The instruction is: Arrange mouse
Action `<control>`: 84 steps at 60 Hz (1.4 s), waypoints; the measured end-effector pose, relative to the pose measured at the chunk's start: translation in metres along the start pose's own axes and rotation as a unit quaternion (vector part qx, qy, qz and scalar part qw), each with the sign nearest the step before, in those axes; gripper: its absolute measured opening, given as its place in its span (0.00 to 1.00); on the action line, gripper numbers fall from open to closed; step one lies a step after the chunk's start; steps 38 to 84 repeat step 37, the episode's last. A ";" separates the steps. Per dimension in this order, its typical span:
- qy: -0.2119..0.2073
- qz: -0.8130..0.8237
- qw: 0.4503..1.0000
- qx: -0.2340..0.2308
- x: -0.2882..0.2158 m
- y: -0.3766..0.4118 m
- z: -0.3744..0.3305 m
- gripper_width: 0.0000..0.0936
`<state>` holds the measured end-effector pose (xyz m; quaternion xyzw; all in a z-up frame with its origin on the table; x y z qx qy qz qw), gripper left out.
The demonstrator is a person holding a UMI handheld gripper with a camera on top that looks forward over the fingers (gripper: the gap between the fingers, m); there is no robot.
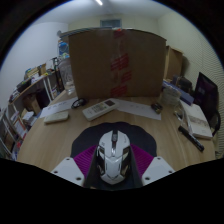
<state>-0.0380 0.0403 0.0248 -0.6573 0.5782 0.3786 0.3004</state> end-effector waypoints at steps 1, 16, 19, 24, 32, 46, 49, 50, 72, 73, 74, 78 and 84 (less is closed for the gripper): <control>0.003 0.001 1.000 -0.005 0.000 0.002 -0.001 0.71; 0.038 0.033 0.997 -0.050 -0.016 0.011 -0.068 0.90; 0.028 0.037 0.997 -0.055 -0.024 0.010 -0.095 0.89; 0.012 0.050 0.997 -0.061 -0.034 0.007 -0.146 0.90; -0.004 0.086 0.994 -0.062 -0.035 -0.001 -0.212 0.89; -0.014 0.106 0.993 -0.051 -0.031 -0.011 -0.245 0.89; -0.014 0.106 0.993 -0.051 -0.031 -0.011 -0.245 0.89; -0.014 0.106 0.993 -0.051 -0.031 -0.011 -0.245 0.89; -0.014 0.106 0.993 -0.051 -0.031 -0.011 -0.245 0.89; -0.014 0.106 0.993 -0.051 -0.031 -0.011 -0.245 0.89; -0.014 0.106 0.993 -0.051 -0.031 -0.011 -0.245 0.89; -0.014 0.106 0.993 -0.051 -0.031 -0.011 -0.245 0.89; -0.014 0.106 0.993 -0.051 -0.031 -0.011 -0.245 0.89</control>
Point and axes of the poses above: the point between the fingertips, and its own axes, seen from behind it with the camera up: y to the left, x down, z forward, the way the camera looks, the point moved 6 cm from there along -z, backward, against the way the camera looks, and after that the axes turned 6 degrees about -y, right-handed, at the moved point
